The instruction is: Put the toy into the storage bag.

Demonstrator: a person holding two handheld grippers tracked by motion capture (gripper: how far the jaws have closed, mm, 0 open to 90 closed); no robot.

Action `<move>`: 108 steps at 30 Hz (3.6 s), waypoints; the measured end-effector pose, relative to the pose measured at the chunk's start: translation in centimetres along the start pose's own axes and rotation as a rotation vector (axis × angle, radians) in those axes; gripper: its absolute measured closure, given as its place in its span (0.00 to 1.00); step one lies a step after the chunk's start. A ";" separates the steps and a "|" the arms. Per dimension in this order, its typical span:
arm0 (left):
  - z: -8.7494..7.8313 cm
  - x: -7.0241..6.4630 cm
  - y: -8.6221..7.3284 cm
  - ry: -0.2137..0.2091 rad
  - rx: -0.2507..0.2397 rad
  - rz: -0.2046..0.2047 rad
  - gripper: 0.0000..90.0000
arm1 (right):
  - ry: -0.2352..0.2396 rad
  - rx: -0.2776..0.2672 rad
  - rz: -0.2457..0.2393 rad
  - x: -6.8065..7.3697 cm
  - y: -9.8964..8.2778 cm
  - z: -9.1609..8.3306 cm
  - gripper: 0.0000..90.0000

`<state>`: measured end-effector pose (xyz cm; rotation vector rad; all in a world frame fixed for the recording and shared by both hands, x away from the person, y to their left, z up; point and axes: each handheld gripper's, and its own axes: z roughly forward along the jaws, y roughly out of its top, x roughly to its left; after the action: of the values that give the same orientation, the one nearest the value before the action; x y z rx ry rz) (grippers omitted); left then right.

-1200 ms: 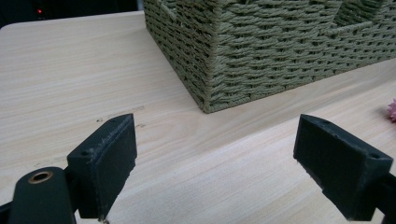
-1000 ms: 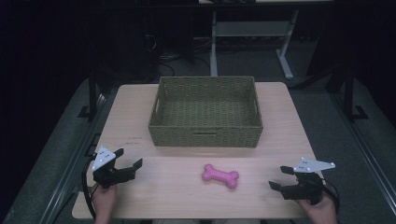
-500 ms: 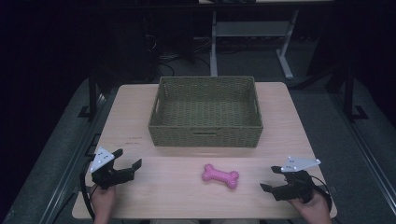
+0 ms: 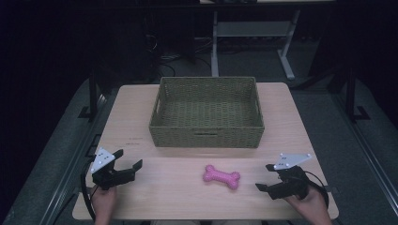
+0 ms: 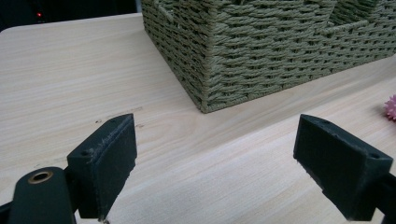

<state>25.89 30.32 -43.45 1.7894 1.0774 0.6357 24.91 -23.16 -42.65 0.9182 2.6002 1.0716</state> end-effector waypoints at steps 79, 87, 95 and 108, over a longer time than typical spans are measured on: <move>-0.3 0.4 0.1 0.000 -0.012 -0.010 0.14 | 0.188 0.324 -0.304 3.6 11.2 9.9 0.39; -0.3 0.4 0.1 0.001 -0.012 -0.015 0.14 | 0.189 0.353 -0.314 3.7 11.1 10.5 0.45; -0.3 0.4 0.1 0.000 -0.013 -0.015 0.14 | 0.188 0.382 -0.325 3.8 11.0 11.0 0.51; -0.3 0.4 0.1 -0.001 -0.012 -0.015 0.14 | 0.185 0.406 -0.341 3.8 11.0 11.6 0.57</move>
<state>25.94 30.81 -43.27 1.7693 1.0829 0.6306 31.54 -8.15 -43.27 0.4227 3.0459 0.5755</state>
